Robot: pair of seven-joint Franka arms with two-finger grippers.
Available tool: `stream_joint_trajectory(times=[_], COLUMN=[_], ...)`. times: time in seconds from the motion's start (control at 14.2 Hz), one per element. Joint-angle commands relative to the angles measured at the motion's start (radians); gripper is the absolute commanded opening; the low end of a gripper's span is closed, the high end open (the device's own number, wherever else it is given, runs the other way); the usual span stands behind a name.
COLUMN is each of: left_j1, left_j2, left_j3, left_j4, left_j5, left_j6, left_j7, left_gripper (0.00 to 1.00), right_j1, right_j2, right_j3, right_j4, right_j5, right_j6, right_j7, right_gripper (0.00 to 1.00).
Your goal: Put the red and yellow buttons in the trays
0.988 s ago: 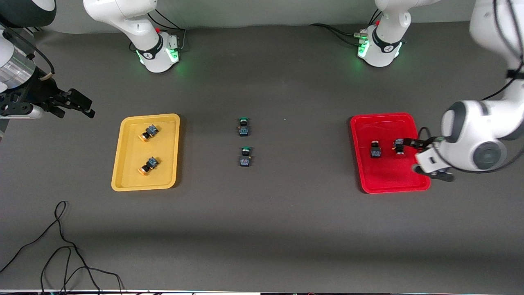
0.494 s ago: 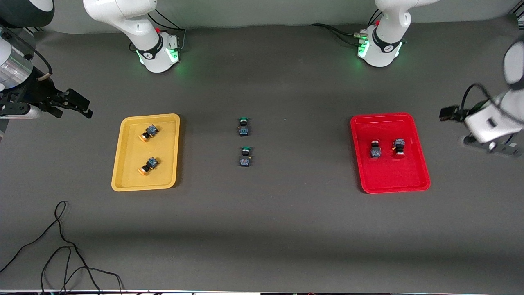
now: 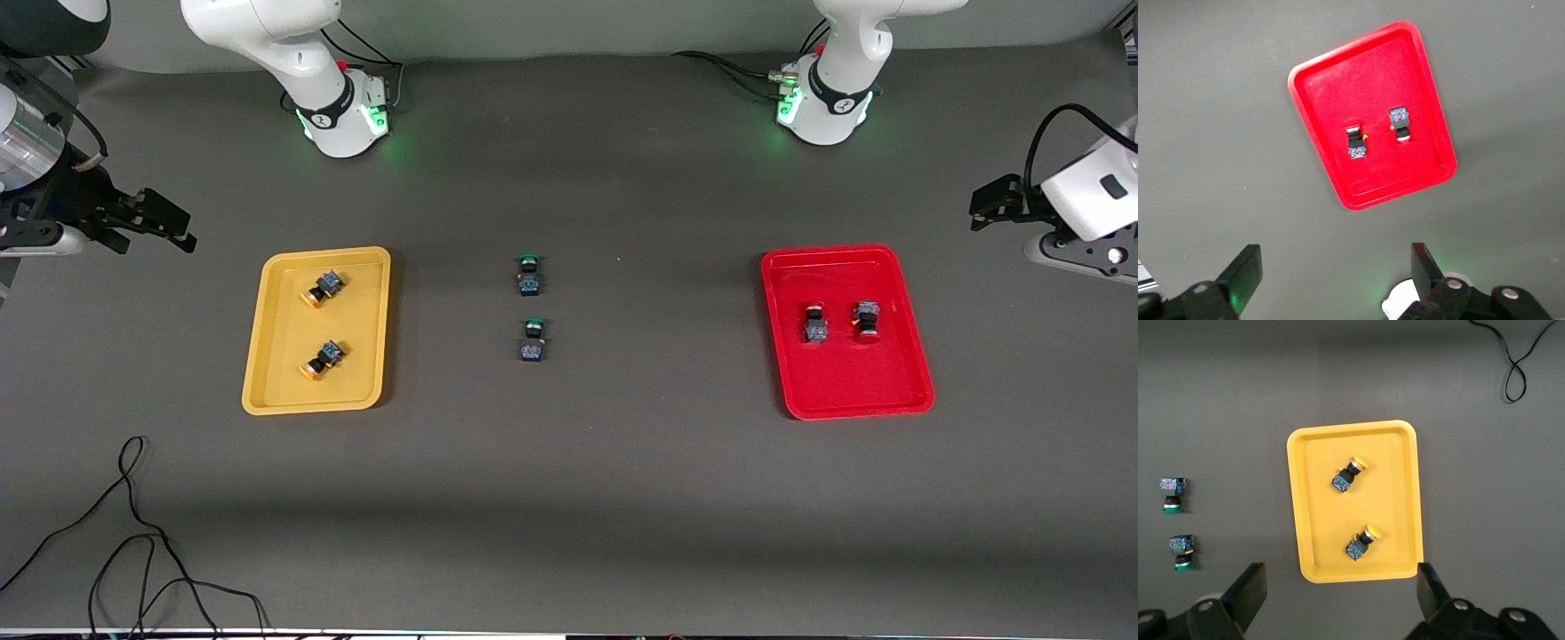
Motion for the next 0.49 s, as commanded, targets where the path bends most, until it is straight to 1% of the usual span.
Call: stream_joint_trajectory(times=[0.0,0.14,0.42], left_j1=[-0.033,-0.032,-0.024], left_j2=[0.012,0.011,0.011], left_j3=[0.027,0.027,0.027], left_j4=[0.036,0.038,0.036], left_j5=[-0.041,-0.054,-0.063], left_j6=[-0.021,-0.009,0.018], left_j7=[-0.05,-0.134,-0.186], left_gripper=[0.99,1.0,1.0], right_j1=[-0.007,-0.005,-0.001], right_j2=[0.037,0.039,0.065], right_j3=[0.001,0.001,0.002], right_j4=[0.06,0.057,0.069], right_j5=[-0.017,-0.017,-0.017], right_j6=[-0.021,-0.024,-0.024], right_j7=[-0.024,-0.026,-0.023], right_gripper=[1.0,1.0,1.0])
